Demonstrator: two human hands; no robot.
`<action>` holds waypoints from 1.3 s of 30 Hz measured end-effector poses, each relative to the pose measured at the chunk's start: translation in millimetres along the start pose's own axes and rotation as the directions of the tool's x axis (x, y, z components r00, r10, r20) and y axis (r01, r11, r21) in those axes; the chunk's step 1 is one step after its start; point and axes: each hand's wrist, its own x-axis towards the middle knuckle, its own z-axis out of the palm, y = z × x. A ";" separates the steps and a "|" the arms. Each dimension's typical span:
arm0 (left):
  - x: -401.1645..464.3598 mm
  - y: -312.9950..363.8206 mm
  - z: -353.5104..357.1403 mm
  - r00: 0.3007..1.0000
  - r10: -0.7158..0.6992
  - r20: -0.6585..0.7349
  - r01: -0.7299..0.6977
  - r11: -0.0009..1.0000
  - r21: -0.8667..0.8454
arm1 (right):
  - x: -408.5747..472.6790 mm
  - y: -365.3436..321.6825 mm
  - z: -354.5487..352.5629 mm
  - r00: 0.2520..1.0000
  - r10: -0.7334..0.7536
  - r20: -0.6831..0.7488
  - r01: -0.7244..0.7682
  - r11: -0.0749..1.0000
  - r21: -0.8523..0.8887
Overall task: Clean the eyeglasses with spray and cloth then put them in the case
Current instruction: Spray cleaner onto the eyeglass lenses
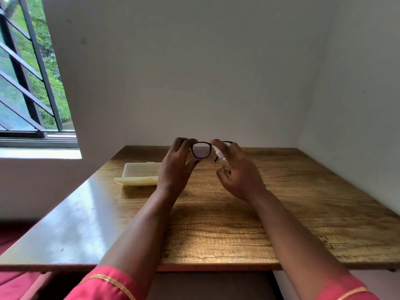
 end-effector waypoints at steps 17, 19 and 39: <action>-0.1 1.6 -1.4 1.000 0.004 0.006 -0.004 1.000 0.014 | 5.5 -1.7 9.2 0.997 0.008 -0.078 -0.017 0.993 -0.120; 0.0 0.9 -1.5 1.000 0.004 0.010 -0.004 1.000 0.015 | 5.5 3.9 7.7 0.992 0.052 -0.117 -0.066 0.991 -0.116; -0.8 -0.2 -3.6 1.000 -0.022 0.002 0.022 1.000 0.011 | -0.1 34.8 -9.6 0.977 0.095 -0.190 -0.118 0.986 -0.116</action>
